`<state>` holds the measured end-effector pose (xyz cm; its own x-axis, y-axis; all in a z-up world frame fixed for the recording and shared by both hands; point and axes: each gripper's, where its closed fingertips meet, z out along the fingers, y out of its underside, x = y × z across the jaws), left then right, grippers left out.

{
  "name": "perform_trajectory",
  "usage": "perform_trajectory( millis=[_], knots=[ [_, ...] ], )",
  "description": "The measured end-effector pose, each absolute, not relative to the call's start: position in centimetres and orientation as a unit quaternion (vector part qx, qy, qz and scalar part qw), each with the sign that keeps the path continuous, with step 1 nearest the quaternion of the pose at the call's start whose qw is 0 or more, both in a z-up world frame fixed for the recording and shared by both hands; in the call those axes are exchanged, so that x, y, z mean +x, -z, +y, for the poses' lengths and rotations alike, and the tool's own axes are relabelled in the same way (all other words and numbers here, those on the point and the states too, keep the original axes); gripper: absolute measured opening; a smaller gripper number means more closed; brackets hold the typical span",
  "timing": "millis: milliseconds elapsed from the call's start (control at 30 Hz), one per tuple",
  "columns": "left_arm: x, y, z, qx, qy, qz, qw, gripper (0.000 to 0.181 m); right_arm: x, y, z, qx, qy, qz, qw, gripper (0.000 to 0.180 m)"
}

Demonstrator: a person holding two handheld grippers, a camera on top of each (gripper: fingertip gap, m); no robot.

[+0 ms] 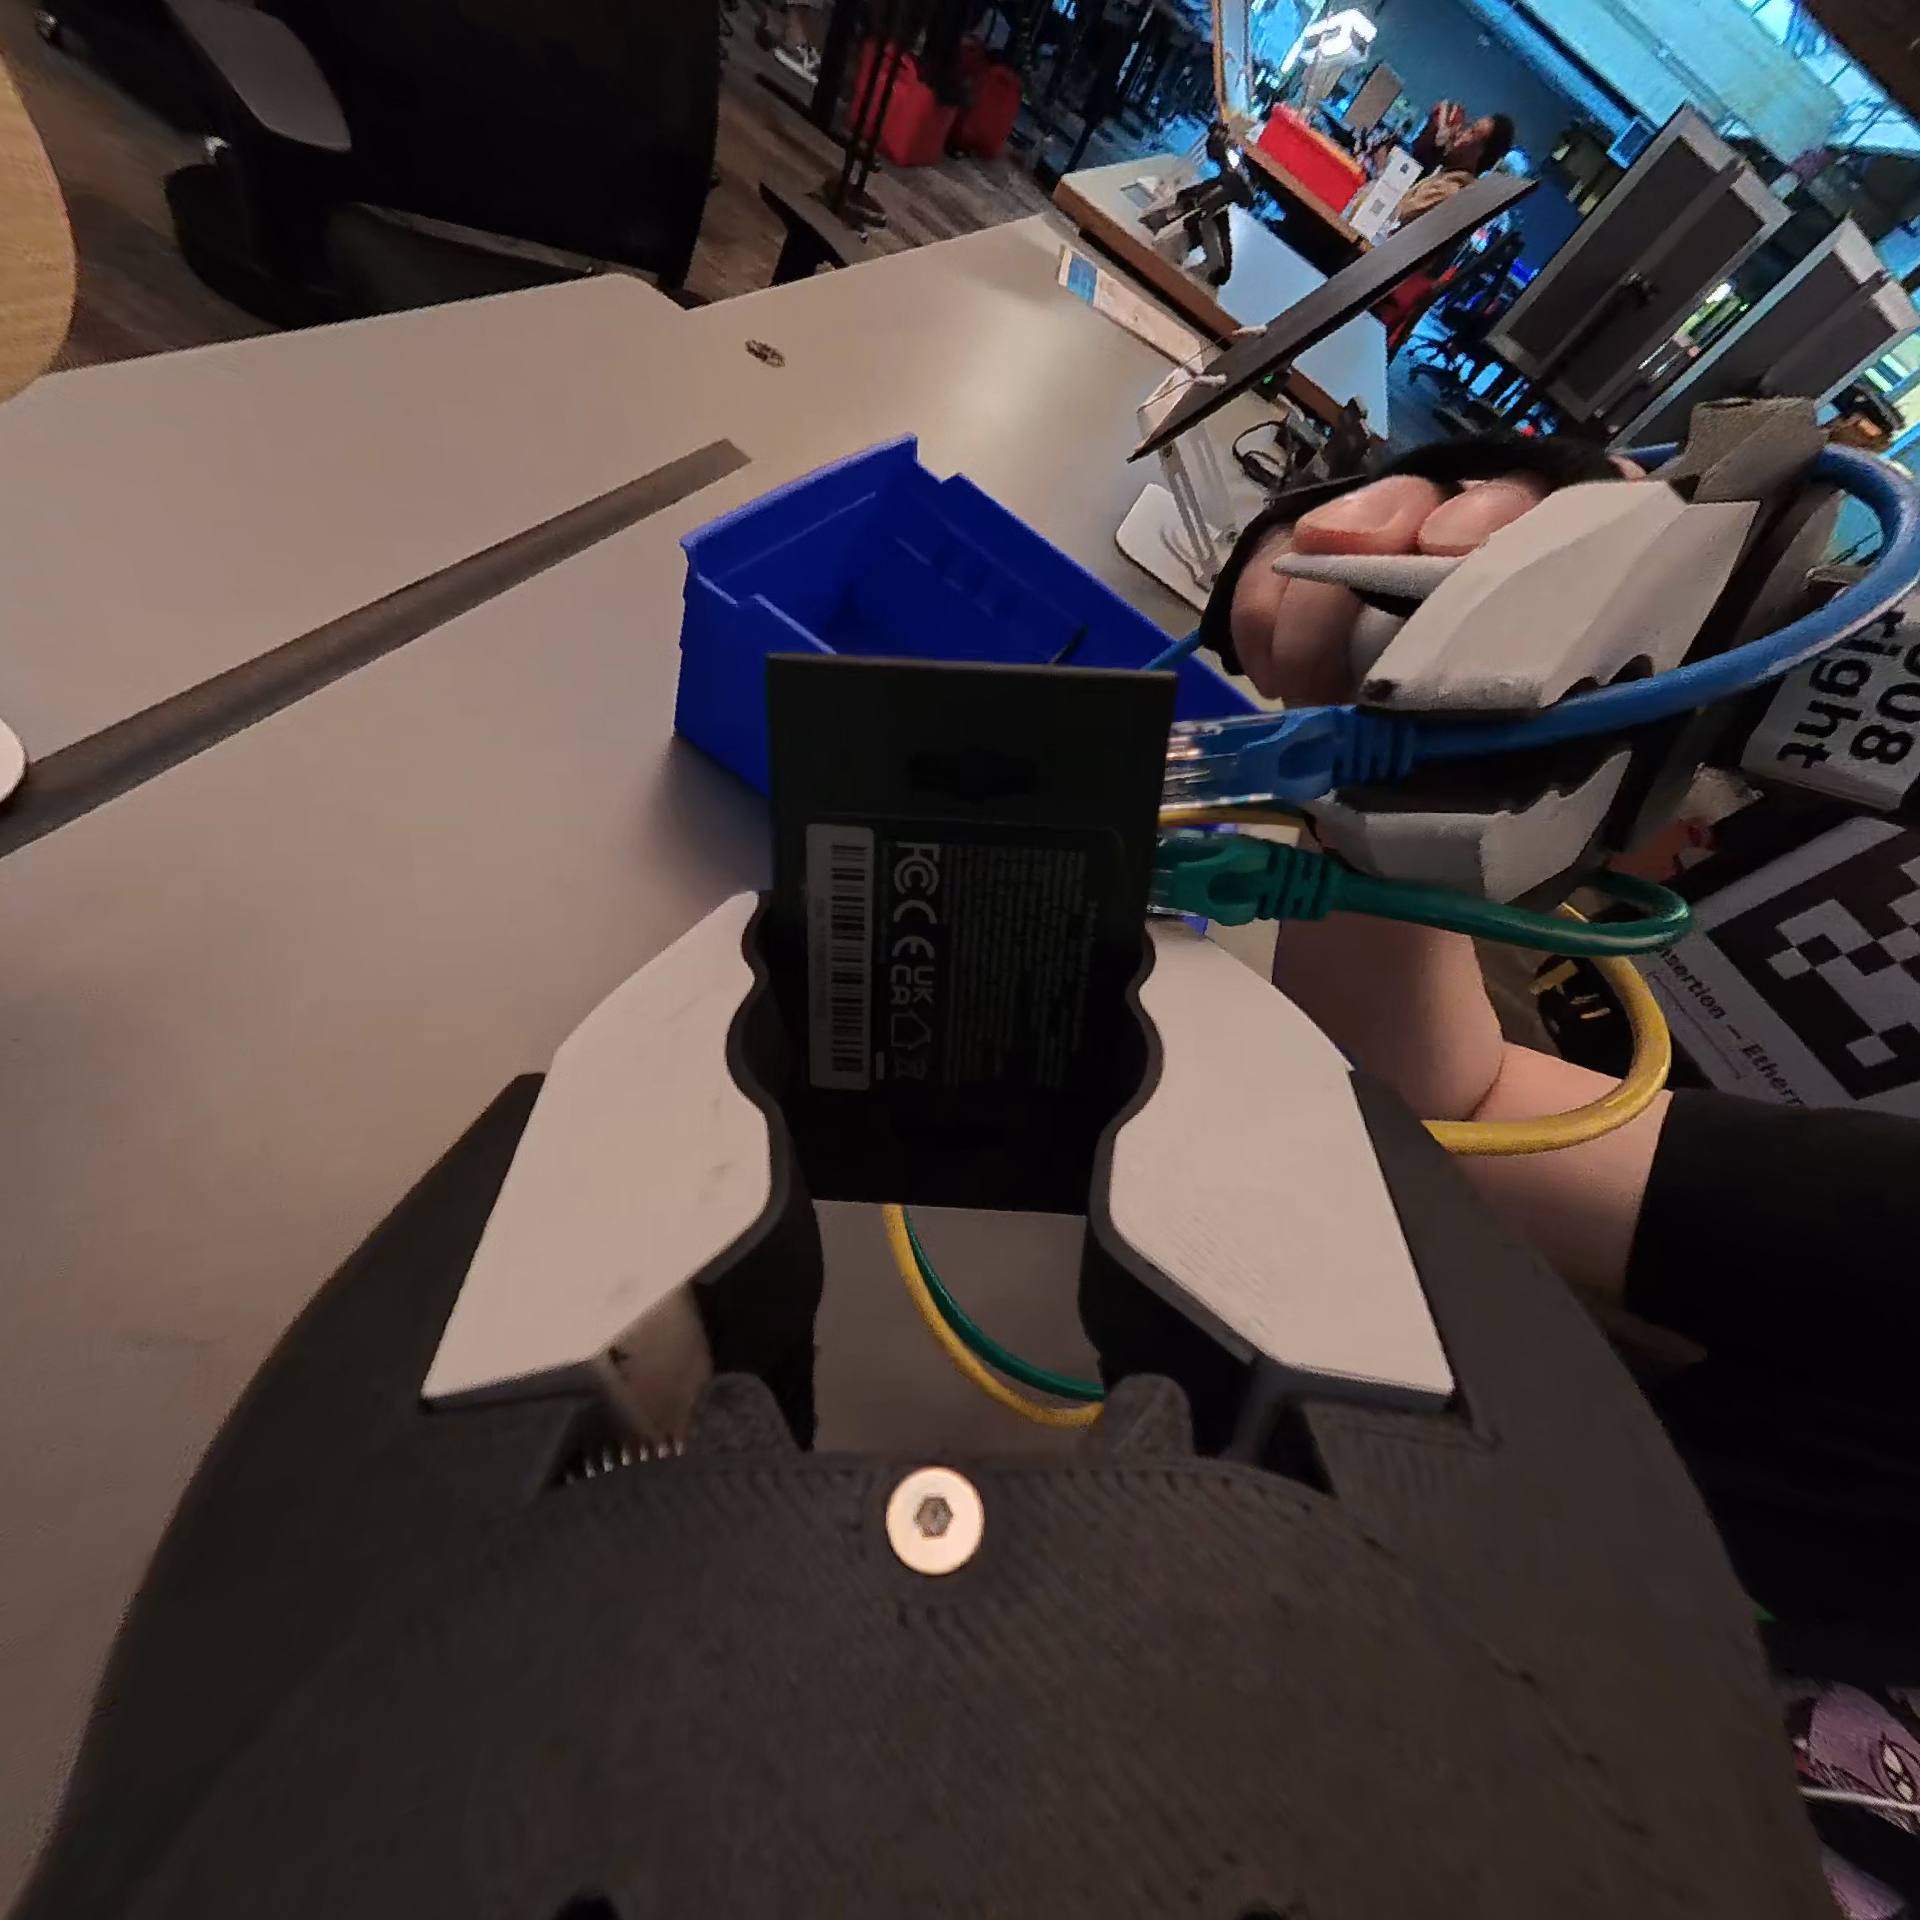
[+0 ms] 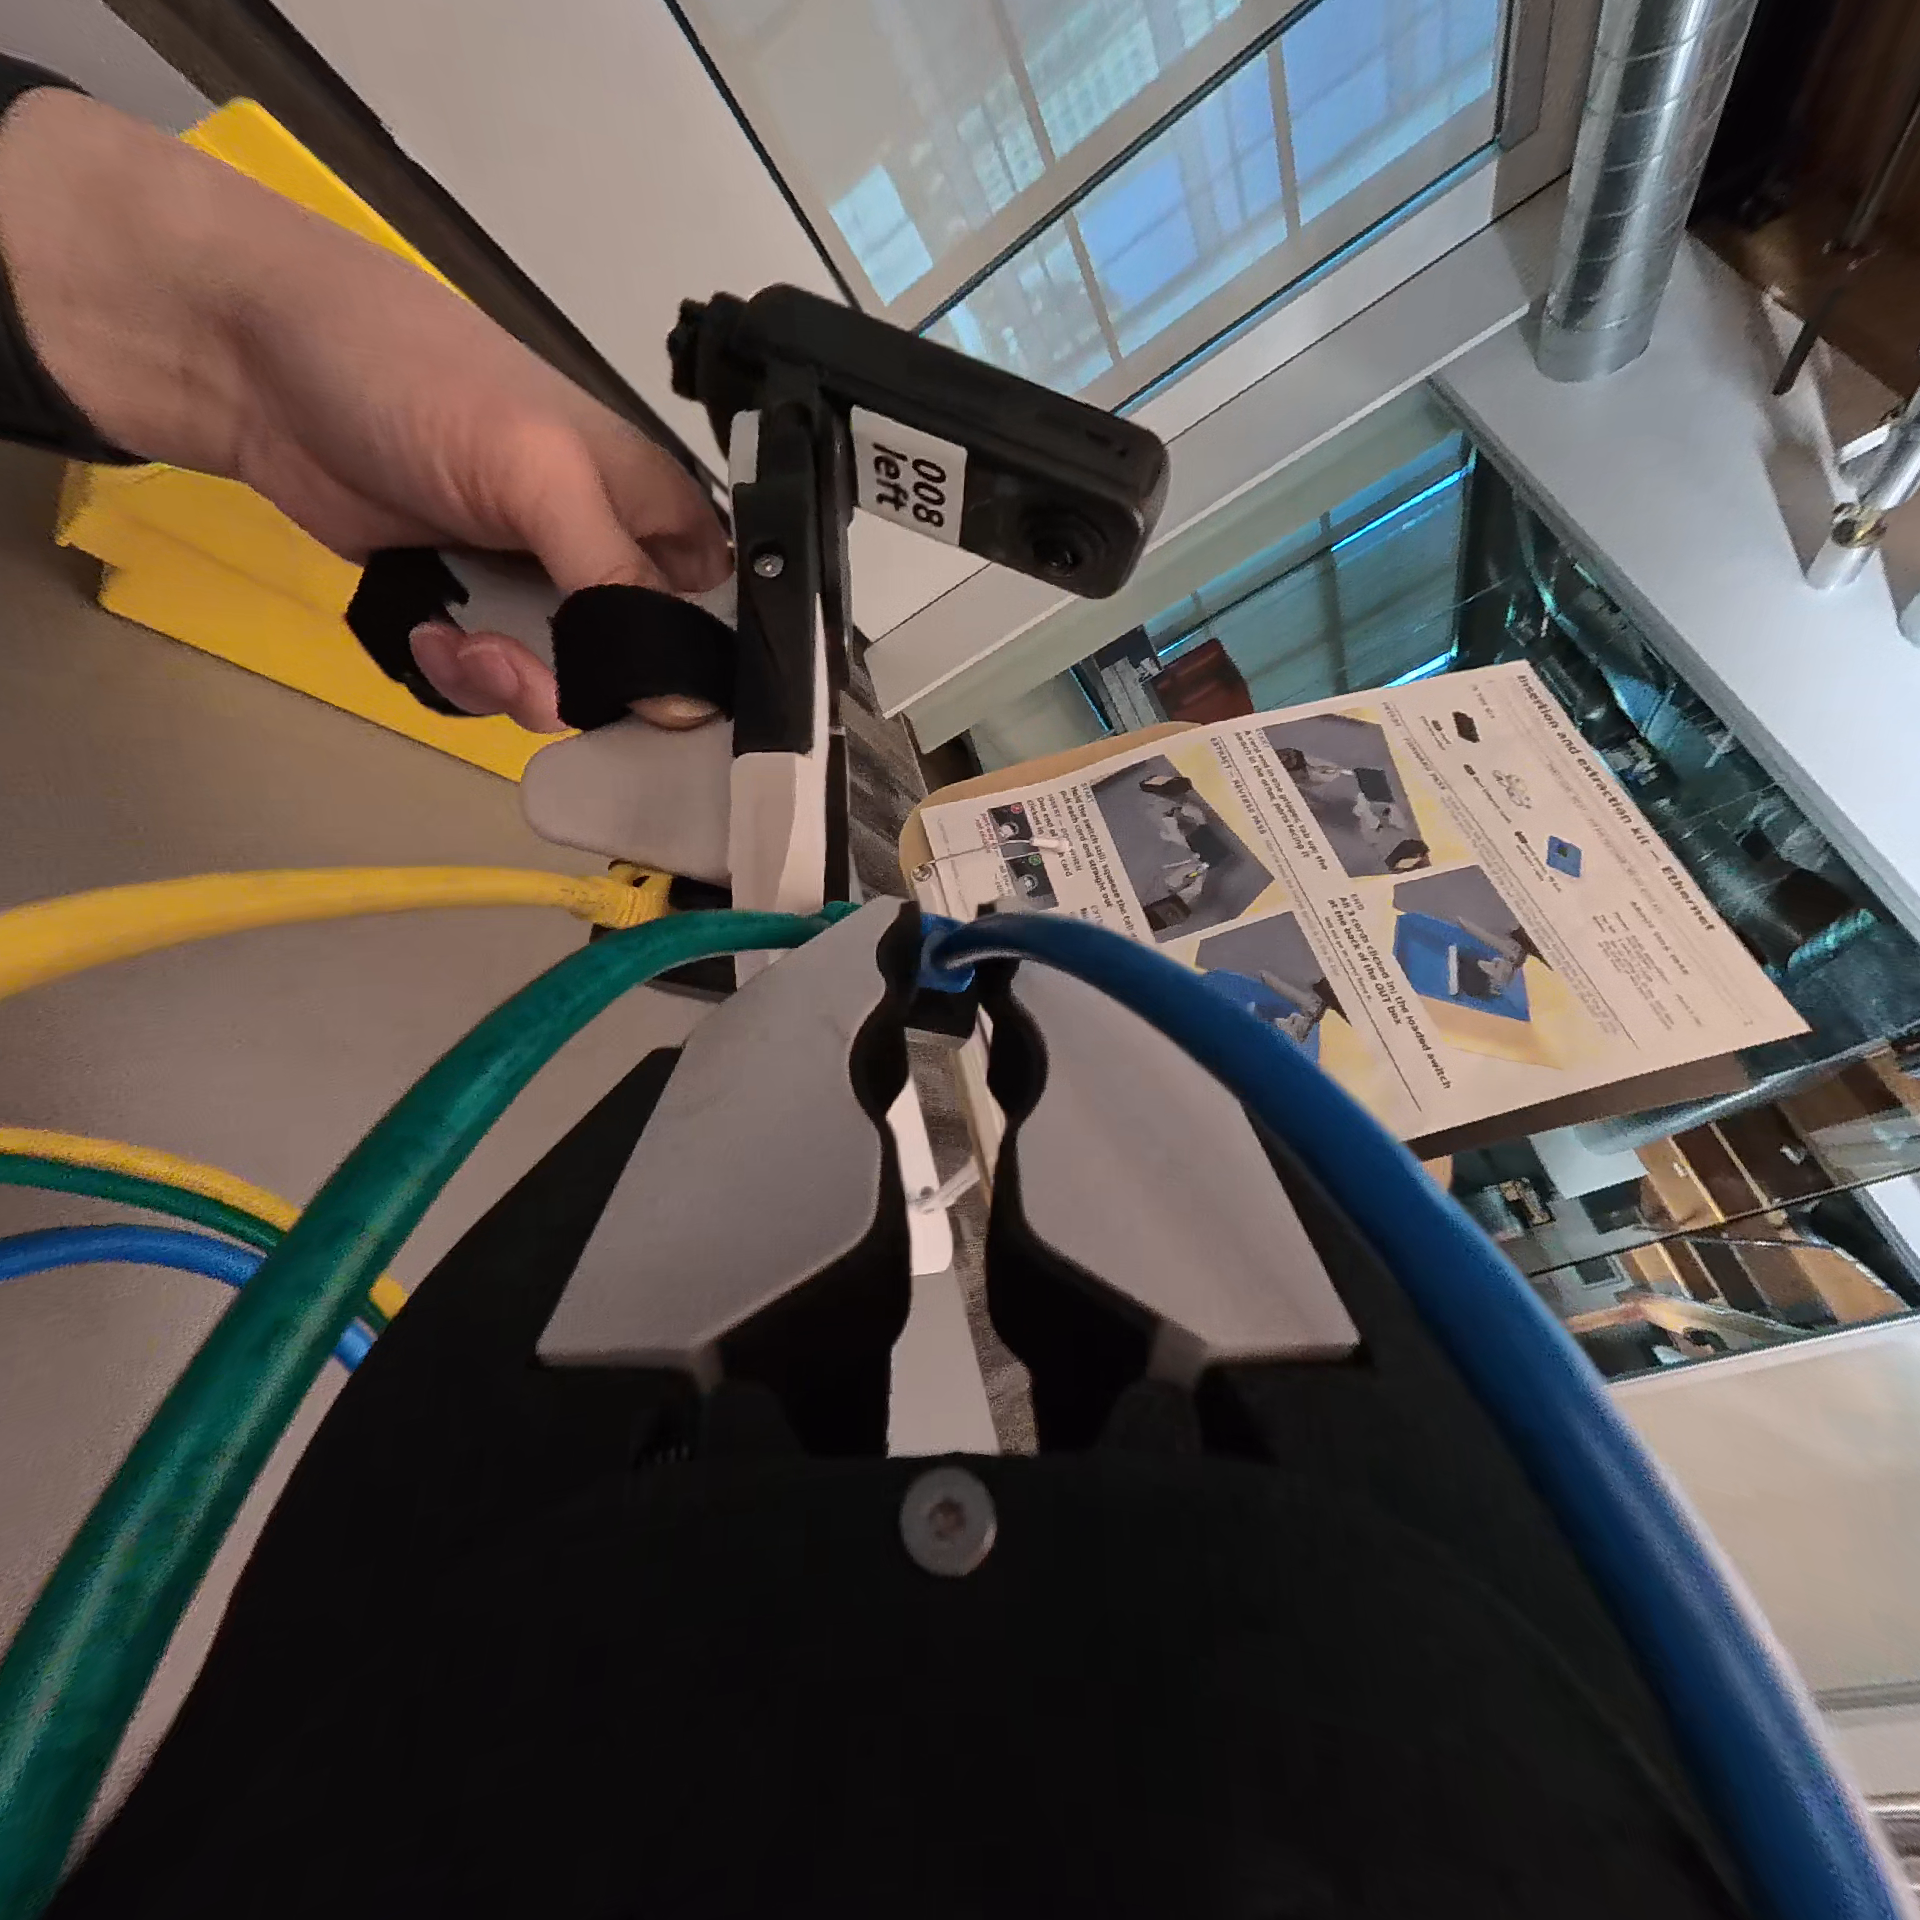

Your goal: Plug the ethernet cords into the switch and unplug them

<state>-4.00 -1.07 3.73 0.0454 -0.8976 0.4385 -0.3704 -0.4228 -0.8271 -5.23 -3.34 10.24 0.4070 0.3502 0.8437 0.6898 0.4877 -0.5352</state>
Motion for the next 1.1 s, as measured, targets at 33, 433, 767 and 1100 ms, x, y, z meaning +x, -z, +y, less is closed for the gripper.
perform_trajectory(
  millis=[33,433,767,1100],
  knots=[
    [-4.0,-3.7,-1.1,-0.676,0.505,0.469,0.261,0.06,-5.2,-10.2,-3.3,-0.493,0.121,-0.529,0.68,0.013],
    [-3.6,-2.5,-0.5,-0.697,0.496,0.457,0.244,0.06,-4.4,-8.8,-2.4,-0.59,0.102,-0.505,0.622,0.012],
    [-3.6,-2.2,0.2,-0.706,0.453,0.467,0.281,0.06,-4.2,-8.4,-2.2,-0.619,0.093,-0.493,0.604,0.013],
    [-4.1,-2.4,0.8,-0.712,0.428,0.468,0.302,0.06,-3.9,-8.1,-1.8,-0.612,0.121,-0.5,0.601,0.014]
  ],
)
